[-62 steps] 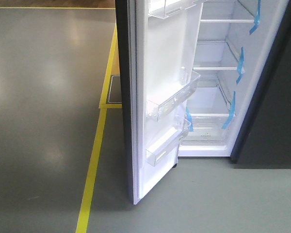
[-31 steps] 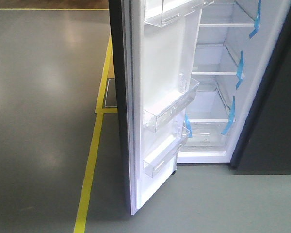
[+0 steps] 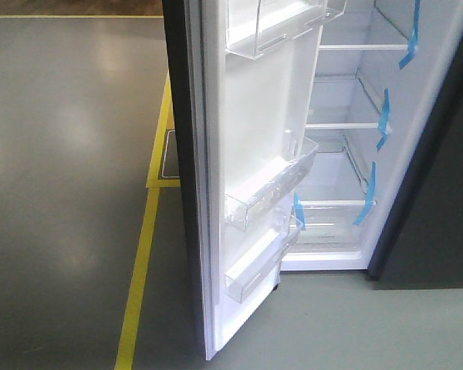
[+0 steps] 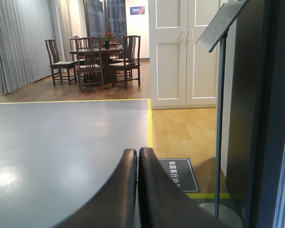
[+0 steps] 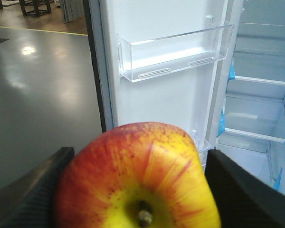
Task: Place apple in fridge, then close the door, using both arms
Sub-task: 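Approach the refrigerator door bins, keeping the apple in the right gripper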
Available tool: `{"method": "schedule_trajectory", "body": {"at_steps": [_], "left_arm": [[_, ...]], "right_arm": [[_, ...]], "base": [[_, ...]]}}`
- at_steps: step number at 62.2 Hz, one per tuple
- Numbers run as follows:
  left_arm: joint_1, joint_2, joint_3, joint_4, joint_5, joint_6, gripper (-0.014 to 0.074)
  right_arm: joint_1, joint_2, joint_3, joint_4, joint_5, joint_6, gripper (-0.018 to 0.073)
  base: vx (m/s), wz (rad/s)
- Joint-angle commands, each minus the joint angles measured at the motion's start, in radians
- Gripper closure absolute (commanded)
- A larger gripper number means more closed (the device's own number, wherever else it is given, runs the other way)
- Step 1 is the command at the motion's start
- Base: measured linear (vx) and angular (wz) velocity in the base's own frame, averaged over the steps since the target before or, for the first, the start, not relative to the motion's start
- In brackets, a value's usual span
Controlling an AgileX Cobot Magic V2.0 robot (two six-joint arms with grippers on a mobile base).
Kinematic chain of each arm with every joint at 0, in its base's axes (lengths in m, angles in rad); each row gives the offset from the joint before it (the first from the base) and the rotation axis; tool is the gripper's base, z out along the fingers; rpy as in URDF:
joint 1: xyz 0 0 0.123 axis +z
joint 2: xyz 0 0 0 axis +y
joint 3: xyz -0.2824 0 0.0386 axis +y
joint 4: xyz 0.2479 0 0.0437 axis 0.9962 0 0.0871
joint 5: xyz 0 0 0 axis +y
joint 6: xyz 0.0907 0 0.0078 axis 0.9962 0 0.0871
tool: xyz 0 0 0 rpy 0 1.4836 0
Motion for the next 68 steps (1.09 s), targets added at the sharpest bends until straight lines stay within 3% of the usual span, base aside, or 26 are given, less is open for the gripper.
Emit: {"method": "schedule_trajectory", "body": {"at_steps": [1, 68], "left_arm": [[-0.002, -0.016, 0.021, -0.004, -0.068, -0.009, 0.0603], [-0.002, -0.016, 0.021, -0.004, -0.068, -0.009, 0.0603]], "right_arm": [[-0.003, 0.010, -0.025, 0.034, -0.073, -0.009, 0.0566], [-0.003, 0.010, -0.025, 0.034, -0.073, -0.009, 0.0566]], "base": [[0.12, -0.02], [0.10, -0.01]]}}
